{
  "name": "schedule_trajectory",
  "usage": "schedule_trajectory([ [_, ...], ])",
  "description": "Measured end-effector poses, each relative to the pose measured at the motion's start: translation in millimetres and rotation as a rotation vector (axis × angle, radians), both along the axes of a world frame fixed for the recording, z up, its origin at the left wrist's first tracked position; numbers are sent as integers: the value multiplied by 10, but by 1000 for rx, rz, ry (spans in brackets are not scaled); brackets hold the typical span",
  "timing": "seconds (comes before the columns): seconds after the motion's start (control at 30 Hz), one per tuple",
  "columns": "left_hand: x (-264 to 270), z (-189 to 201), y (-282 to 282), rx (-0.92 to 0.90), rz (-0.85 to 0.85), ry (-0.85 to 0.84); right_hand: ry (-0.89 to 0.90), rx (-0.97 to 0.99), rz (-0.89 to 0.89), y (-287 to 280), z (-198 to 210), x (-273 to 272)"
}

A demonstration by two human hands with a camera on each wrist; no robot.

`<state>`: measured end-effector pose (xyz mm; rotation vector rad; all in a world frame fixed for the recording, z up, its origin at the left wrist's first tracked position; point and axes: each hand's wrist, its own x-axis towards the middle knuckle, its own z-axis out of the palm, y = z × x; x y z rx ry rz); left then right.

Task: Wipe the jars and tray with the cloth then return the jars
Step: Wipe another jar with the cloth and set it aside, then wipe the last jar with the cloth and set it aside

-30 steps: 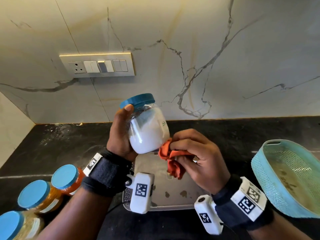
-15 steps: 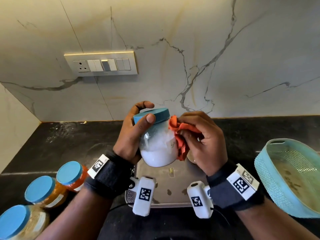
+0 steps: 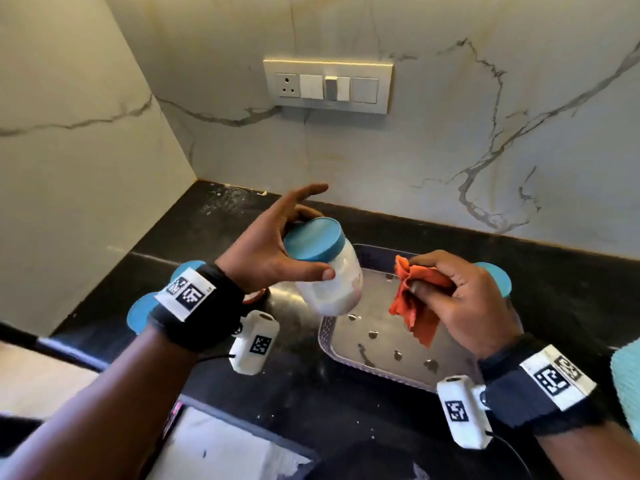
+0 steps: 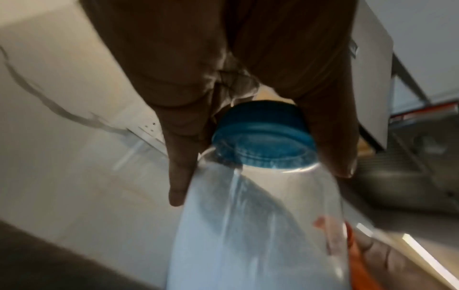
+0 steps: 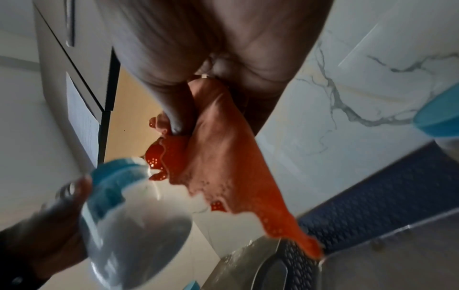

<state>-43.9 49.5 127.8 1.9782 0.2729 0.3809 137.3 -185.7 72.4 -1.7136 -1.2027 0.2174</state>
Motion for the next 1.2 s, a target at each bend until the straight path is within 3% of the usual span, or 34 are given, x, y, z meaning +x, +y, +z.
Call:
schedule_trajectory([
  [0.23,-830,-555,312,441,38,422,274,62,126,135,-124,-382],
  [0.33,-989,-713,421,602,-38,579,266,46,133,154,-157,-484],
  [0.47,-1071,-813,571,678,-122,784,197,-42,119,130,-292,-501],
  [0.57,-1113,-878,692,717,-161,826,125,-63,110,77,-347,-517],
  [0.7,-1114,-904,766,807,-208,859,208,-41,113,1,-318,-535],
  [1.0,-1130,-906,819,905,-142,914,152,-83,59,-43,-395,-495],
  [1.2,-1062,-819,730,820,-31,767,143,-78,33,-46,-407,-449],
])
